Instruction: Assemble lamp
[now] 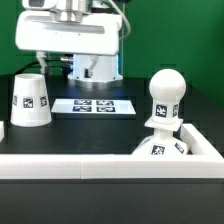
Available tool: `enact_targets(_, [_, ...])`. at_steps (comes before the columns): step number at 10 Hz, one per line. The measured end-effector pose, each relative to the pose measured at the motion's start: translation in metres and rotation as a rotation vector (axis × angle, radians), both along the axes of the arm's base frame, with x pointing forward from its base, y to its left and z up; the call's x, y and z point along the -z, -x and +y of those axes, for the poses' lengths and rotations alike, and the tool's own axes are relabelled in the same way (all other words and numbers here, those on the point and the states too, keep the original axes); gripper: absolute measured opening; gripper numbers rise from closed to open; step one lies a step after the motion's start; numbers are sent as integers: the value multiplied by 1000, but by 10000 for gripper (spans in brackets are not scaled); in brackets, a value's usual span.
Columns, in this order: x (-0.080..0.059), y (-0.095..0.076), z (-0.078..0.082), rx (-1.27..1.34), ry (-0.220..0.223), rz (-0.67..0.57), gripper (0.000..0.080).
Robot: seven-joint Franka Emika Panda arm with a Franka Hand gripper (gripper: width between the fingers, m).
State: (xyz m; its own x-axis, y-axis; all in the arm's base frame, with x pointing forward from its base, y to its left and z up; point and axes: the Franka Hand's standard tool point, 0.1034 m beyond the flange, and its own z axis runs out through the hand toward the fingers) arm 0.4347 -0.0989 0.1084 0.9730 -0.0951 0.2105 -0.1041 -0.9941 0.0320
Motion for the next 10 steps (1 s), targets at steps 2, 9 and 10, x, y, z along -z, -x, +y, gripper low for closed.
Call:
enact_targets(2, [-6, 17, -10, 55, -62, 131, 699])
enact_targets(9, [1, 23, -23, 9, -64, 118, 699])
enact_targets(10, [5, 29, -25, 8, -60, 118, 699])
